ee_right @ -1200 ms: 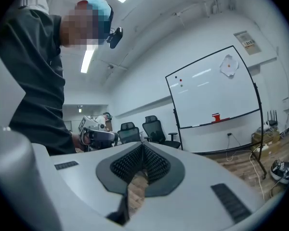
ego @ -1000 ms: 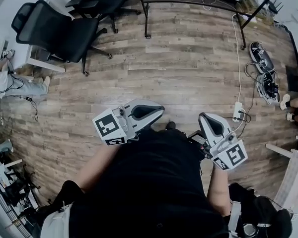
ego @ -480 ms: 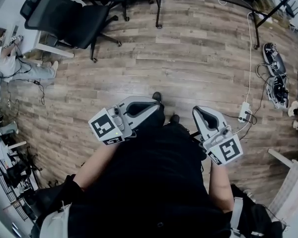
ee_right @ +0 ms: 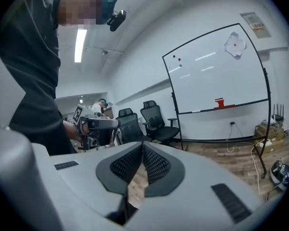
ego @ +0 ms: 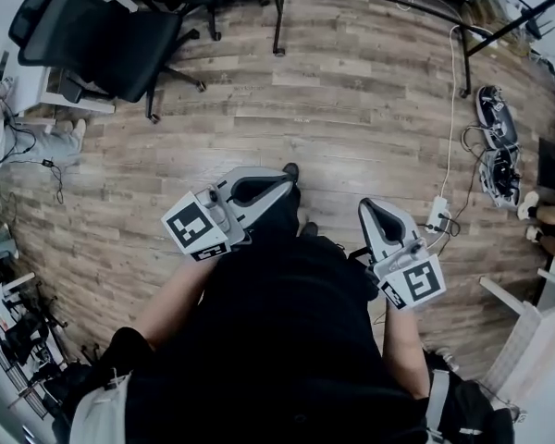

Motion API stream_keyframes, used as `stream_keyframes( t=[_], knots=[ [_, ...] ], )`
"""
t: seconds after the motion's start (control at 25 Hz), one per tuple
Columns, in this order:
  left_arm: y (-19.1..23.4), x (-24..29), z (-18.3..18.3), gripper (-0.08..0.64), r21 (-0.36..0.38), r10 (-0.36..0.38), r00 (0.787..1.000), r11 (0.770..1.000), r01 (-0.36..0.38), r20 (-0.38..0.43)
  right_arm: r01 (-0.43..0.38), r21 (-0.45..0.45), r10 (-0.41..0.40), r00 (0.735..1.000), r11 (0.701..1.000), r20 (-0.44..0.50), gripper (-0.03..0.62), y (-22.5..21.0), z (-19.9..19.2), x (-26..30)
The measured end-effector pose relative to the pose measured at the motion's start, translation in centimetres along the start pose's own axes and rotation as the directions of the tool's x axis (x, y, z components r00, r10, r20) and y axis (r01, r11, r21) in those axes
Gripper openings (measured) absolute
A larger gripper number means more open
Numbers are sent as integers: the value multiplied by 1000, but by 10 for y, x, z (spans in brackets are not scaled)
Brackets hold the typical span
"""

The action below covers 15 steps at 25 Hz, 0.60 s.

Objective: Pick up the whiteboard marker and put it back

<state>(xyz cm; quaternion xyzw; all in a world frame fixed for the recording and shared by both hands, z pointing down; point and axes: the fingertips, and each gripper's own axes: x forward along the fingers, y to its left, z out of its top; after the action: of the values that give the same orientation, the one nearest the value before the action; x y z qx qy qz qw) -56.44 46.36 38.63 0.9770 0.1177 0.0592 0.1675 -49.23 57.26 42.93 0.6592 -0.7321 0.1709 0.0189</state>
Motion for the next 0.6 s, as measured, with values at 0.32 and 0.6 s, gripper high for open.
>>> stream_keyframes(
  t=[0.32, 0.6],
  knots=[
    [113, 27, 40, 11, -21, -30, 999, 999, 31, 22, 72, 9, -71, 997, 997, -42, 20, -60, 39, 82],
    [184, 41, 54, 11, -84, -48, 998, 995, 52, 49, 105, -12, -105, 992, 994, -76, 20, -100, 68, 137]
  ],
)
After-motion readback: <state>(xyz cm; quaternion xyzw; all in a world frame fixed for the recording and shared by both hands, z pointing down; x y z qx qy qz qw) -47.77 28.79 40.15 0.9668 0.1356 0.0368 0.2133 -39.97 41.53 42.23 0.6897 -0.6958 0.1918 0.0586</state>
